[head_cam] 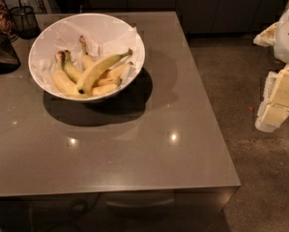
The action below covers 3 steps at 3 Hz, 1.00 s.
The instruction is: Pick banana from white bowl
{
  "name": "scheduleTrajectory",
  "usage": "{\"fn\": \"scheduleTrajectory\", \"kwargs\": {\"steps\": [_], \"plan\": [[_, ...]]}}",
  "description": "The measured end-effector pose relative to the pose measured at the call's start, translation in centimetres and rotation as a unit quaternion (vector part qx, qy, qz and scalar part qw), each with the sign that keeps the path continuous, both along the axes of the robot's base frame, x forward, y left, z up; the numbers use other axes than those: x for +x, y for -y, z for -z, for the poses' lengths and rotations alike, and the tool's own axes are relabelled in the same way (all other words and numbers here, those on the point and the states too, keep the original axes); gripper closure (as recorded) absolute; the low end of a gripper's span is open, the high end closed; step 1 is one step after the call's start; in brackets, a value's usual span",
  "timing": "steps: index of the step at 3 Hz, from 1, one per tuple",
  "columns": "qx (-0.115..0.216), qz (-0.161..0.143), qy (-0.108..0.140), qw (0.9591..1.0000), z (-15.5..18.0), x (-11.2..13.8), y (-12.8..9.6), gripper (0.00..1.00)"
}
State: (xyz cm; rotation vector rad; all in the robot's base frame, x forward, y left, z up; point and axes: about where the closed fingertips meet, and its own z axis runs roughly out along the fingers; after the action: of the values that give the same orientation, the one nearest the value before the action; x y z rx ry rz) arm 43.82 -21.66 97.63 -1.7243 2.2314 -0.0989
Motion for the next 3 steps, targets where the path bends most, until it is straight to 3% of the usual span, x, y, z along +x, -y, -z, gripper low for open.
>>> {"fn": "scheduleTrajectory", "kwargs": {"steps": [2, 3], "plan": [[-0.009, -0.009, 0.001, 0.9999, -0.4, 0.5, -0.6, 0.00], [-0.022, -0.039, -0.001, 0.9990, -0.9, 1.6, -2.5, 0.00]]}}
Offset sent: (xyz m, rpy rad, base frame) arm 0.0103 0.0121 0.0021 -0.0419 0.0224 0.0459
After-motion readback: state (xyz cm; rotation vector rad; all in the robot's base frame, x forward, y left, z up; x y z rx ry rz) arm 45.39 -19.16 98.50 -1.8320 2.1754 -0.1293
